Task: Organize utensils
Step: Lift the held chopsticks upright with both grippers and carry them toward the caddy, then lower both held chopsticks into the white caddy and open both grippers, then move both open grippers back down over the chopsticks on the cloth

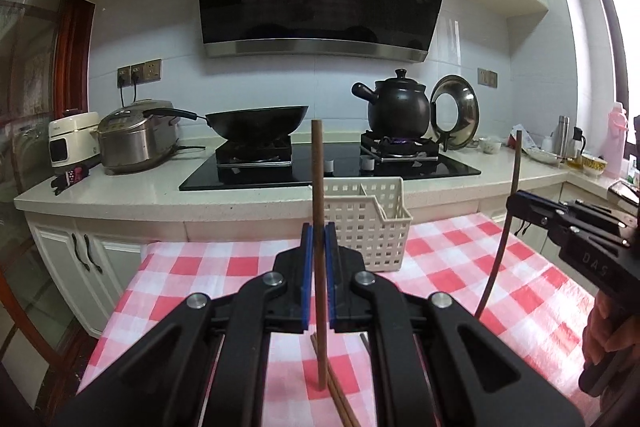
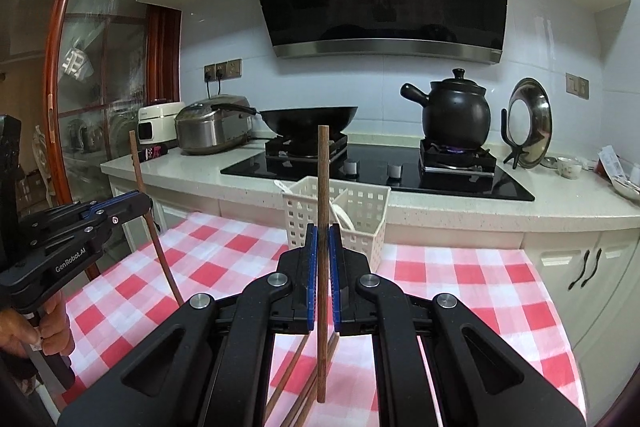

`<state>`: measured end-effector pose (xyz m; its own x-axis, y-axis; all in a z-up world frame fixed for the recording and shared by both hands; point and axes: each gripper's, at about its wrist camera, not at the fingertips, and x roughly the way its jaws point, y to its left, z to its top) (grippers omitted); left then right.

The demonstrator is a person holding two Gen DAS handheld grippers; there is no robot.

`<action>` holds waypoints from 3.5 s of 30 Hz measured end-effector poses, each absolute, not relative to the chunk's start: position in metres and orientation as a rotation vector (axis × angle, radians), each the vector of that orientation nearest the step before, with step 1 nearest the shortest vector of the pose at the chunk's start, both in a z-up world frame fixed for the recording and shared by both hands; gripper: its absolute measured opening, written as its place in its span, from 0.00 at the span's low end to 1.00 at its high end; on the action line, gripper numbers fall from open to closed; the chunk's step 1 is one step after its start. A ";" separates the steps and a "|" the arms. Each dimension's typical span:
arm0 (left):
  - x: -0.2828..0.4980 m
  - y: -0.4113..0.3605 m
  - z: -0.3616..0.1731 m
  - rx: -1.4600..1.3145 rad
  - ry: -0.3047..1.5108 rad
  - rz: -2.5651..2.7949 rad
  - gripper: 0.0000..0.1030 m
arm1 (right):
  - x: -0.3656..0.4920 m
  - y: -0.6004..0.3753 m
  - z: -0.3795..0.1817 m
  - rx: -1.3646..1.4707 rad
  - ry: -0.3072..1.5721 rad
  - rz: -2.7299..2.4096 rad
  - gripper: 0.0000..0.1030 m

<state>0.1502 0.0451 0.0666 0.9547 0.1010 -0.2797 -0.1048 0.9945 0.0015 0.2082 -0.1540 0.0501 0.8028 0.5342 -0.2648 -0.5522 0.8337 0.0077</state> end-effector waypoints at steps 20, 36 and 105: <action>0.251 0.059 0.125 -0.017 0.235 0.007 0.06 | 0.301 -0.133 0.096 -0.053 0.211 0.607 0.06; 0.333 0.058 0.193 -0.022 0.154 -0.031 0.06 | 0.382 -0.124 0.140 -0.007 0.155 0.607 0.06; 0.185 0.080 -0.051 -0.226 0.689 -0.053 0.95 | 0.245 -0.164 -0.052 0.014 0.632 0.722 0.48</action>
